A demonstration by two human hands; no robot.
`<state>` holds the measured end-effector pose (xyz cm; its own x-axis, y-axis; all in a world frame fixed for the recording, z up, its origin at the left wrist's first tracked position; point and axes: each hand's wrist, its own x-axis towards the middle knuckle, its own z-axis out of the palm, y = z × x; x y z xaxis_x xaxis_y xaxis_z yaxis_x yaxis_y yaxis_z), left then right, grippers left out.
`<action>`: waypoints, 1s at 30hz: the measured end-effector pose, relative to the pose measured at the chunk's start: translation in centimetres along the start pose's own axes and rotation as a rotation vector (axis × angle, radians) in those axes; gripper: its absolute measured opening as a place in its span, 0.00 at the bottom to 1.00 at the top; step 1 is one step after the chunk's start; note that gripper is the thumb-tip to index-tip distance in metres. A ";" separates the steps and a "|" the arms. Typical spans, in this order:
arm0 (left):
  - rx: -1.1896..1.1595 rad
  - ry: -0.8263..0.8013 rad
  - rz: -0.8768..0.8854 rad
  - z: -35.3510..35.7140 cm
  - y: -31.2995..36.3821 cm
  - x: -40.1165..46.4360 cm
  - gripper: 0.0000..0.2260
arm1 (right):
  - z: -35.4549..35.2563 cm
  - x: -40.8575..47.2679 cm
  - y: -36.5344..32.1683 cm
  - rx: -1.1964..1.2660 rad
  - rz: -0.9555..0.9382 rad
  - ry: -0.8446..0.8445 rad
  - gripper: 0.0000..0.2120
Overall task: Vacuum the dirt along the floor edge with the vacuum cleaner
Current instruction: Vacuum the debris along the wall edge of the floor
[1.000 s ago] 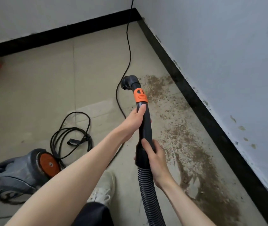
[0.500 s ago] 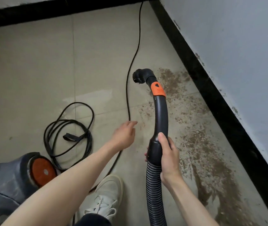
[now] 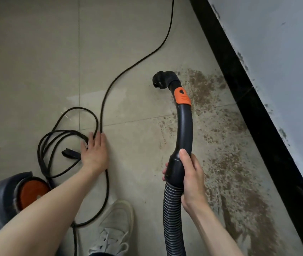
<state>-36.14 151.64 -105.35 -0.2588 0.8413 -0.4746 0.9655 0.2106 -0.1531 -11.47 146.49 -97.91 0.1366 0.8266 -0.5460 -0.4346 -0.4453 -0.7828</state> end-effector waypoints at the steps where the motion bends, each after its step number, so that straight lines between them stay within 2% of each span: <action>1: -0.007 -0.008 -0.017 -0.1 -0.4 0.3 0.29 | 0.2 0.2 0.1 0.001 0.006 -0.014 0.16; 7: -0.055 -0.021 -0.055 -0.3 -0.2 1.1 0.28 | 2.1 1.9 1.8 -0.112 -0.028 -0.051 0.12; 14: -0.139 -0.011 -0.017 -0.2 -0.4 1.0 0.27 | 3.9 4.2 1.9 -0.272 -0.095 -0.025 0.12; 21: -0.262 -0.048 -0.029 -2.1 1.0 2.1 0.26 | 5.6 5.2 1.3 -0.309 -0.089 -0.042 0.21; 24: -0.200 -0.046 0.072 -2.5 1.5 2.7 0.26 | 5.8 5.7 1.0 -0.281 -0.077 -0.011 0.20; 27: -0.077 -0.053 0.257 -1.8 1.9 2.6 0.26 | 5.3 6.3 0.1 -0.244 -0.073 0.044 0.21; 30: -0.061 -0.058 0.344 -1.4 3.1 2.1 0.27 | 4.5 6.8 -1.2 -0.229 -0.093 0.090 0.21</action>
<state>-33.64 154.71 -105.62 0.0827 0.8389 -0.5380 0.9959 -0.0496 0.0758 -14.02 154.21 -99.38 0.2495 0.8381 -0.4851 -0.2051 -0.4438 -0.8723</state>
